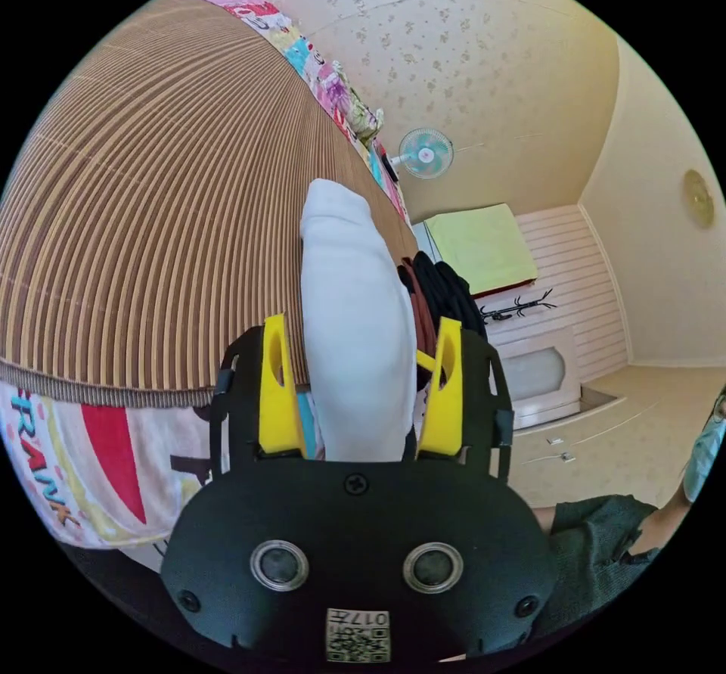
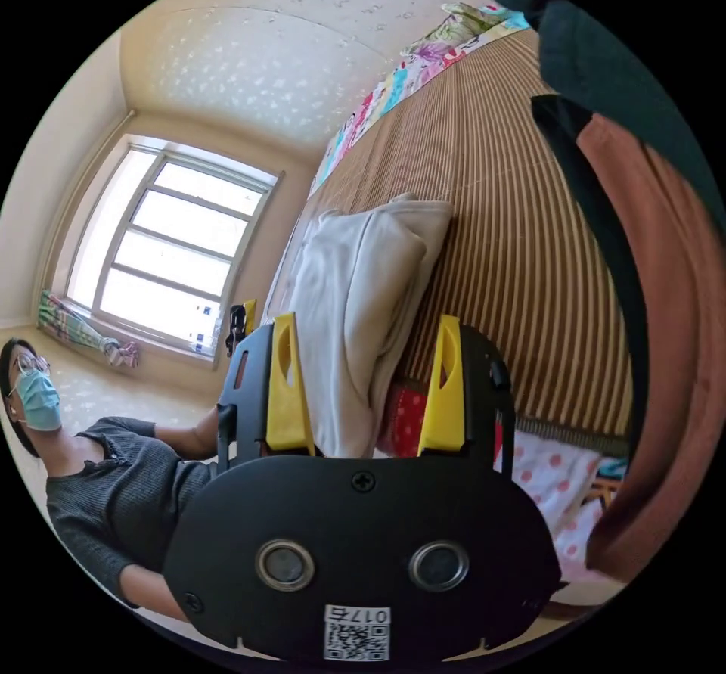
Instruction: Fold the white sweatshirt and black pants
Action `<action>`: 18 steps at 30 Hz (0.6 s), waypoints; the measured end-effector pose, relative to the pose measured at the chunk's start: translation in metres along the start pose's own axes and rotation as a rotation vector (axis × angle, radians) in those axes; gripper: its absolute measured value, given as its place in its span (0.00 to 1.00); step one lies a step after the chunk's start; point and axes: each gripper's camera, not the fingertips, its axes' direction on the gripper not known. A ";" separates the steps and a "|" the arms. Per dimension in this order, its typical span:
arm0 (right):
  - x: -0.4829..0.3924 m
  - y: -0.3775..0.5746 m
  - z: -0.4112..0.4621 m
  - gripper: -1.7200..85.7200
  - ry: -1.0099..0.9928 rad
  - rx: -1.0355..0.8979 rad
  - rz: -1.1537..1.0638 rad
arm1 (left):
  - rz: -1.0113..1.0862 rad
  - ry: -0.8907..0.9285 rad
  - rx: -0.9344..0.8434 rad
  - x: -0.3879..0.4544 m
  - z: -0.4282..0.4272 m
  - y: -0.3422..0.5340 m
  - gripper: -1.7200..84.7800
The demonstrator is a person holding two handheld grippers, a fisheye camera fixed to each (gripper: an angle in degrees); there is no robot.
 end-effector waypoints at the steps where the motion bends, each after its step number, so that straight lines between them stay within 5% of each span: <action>1: 0.005 -0.006 0.007 0.28 -0.002 -0.001 -0.030 | -0.022 0.004 -0.047 -0.007 0.015 -0.007 0.30; 4: 0.016 -0.019 0.028 0.27 -0.156 -0.065 -0.056 | -0.055 0.107 -0.217 -0.015 0.053 -0.004 0.26; 9: 0.027 -0.026 0.070 0.21 -0.399 -0.155 0.008 | -0.010 0.079 -0.254 -0.009 0.021 0.003 0.22; 18: -0.157 -0.093 0.306 0.19 -0.770 -0.256 -0.041 | 0.053 -0.190 -0.046 0.013 -0.272 -0.042 0.21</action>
